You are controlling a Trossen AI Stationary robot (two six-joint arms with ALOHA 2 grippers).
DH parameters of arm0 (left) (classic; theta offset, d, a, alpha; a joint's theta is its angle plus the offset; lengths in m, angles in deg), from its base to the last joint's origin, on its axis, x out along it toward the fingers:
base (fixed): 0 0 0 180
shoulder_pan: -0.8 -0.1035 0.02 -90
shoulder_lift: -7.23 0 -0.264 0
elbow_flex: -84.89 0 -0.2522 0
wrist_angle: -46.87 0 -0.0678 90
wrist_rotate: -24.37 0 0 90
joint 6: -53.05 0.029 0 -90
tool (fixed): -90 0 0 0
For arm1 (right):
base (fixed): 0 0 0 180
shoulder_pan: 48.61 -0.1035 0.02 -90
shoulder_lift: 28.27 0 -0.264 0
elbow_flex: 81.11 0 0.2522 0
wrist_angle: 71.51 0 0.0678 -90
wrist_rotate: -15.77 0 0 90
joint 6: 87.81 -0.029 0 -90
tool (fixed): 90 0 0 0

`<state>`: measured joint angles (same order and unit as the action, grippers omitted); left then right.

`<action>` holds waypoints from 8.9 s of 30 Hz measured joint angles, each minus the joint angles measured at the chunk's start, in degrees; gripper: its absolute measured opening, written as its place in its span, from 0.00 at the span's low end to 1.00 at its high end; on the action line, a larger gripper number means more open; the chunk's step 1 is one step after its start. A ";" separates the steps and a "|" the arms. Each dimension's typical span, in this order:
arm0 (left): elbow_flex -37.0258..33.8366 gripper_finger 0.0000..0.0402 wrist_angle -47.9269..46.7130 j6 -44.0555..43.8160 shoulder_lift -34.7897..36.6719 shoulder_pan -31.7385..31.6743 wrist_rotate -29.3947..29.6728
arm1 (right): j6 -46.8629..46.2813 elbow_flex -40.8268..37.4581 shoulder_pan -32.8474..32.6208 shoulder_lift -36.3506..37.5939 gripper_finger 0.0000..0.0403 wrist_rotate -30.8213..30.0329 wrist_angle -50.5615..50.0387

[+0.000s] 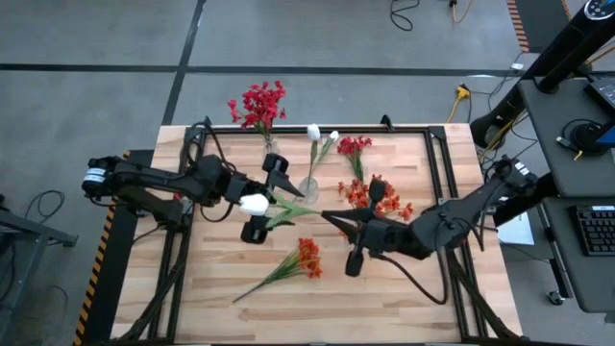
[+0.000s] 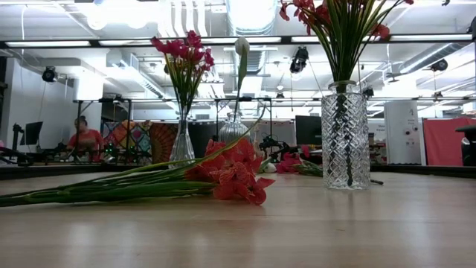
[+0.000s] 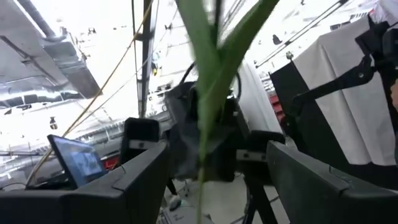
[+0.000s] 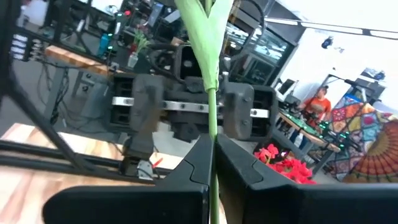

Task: Sort flowers into vase by color
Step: Put the right white tulip flower into the center transparent glass vase, then put the top center red sprig flower into the top left transparent glass vase

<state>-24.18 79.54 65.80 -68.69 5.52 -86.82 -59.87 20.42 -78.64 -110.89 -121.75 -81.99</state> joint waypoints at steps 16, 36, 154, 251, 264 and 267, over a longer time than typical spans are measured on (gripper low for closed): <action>2.49 0.56 -1.17 0.22 0.00 0.11 0.15 | -2.42 0.02 5.55 -1.13 0.02 7.22 0.32; 2.91 0.04 -1.00 -0.13 0.00 0.03 1.57 | -3.08 0.02 5.82 -1.13 0.03 7.71 0.05; 13.96 0.01 -54.34 -6.34 -2.48 -12.80 26.06 | -28.00 0.22 13.95 16.84 0.51 -3.51 -40.48; 10.27 0.48 -74.75 -17.38 3.25 -10.00 29.81 | -32.46 0.20 13.95 16.84 0.51 -8.77 -41.00; 10.05 0.48 -85.72 -24.79 3.52 0.30 35.78 | -33.71 0.79 14.70 16.88 0.51 -9.52 -40.94; 9.78 0.48 -86.84 -26.17 3.52 2.90 35.78 | -34.12 0.79 14.70 16.88 0.51 -9.47 -41.01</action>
<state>-14.40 -7.30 39.63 -65.18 8.42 -51.04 -93.99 21.20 -63.94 -94.01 -131.23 -123.00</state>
